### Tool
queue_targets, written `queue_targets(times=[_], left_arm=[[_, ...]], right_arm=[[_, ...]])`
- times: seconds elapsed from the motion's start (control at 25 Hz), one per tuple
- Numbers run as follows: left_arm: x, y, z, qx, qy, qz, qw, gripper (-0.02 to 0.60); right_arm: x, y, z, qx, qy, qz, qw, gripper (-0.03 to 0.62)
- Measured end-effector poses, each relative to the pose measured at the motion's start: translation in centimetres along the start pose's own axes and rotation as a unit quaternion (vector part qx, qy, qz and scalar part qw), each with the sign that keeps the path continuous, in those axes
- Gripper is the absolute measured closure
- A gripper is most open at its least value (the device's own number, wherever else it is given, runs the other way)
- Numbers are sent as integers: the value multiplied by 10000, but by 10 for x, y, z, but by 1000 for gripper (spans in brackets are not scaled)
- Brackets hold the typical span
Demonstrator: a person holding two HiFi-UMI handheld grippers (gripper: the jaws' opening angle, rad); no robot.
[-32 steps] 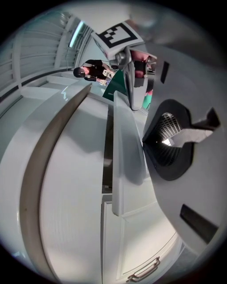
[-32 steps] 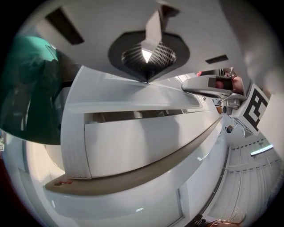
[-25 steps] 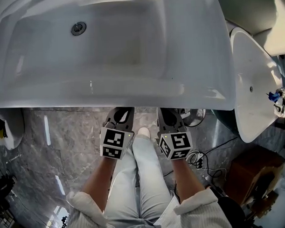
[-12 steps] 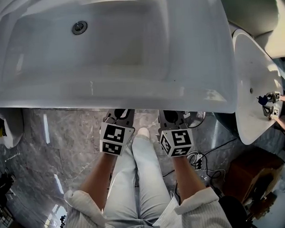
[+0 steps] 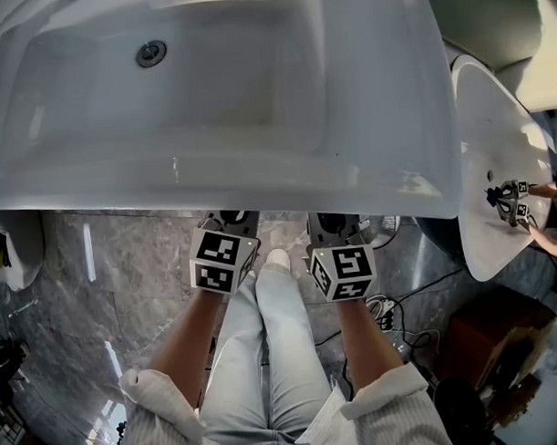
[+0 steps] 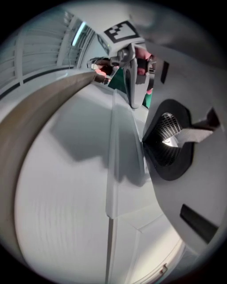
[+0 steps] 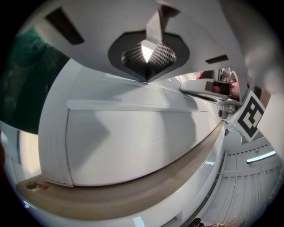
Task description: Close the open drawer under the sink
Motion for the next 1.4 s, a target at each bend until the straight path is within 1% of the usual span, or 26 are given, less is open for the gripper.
queue_targets(times=[0.08,0.16,0.24,0.32,0.48,0.68,0.88,1.04,1.2,1.32,1.4], left_arm=[[-2,1,1,-25,-68,-59,10000,567],[0,1,1,-13,-91,49,9999,566],[4,1,0,49,-37,176,9998,566],[10,1,-3,113,12,224,9997,566],[15,-4,-7,258,35,207,9994,566],[24,-1,-21,270,23,187,9995,566],[30,-11,-38,448,-38,103,9989,566],[42,-26,-58,647,-43,47,9979,566],[59,-49,-83,813,-23,88,9966,566],[69,-69,-104,925,-21,94,9957,566],[75,-87,-116,1029,-2,137,9946,566]], right_arm=[[0,0,0,3,3,-35,10000,585],[1,1,0,-5,-8,-45,10000,585],[3,3,-2,-26,1,-17,10000,585],[4,5,-4,-39,37,17,10000,585],[2,2,-8,-19,24,77,10000,585],[-13,6,-20,-41,-64,158,9998,585],[-27,-4,-29,54,-191,226,9995,585],[-36,-22,-47,201,-306,236,9991,585],[-42,-45,-70,242,-412,260,9985,585],[-46,-71,-88,326,-470,219,9981,585],[-47,-97,-99,489,-521,185,9973,585]])
Point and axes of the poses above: the fingertips, and each gripper's own axes: z forward along the fingers, x to its right, y out of its underside, the point moved 2 cm from there along -z, backward along the fingers, and after that the axes turned 3 degrees about -z, right-handed, at the moved point
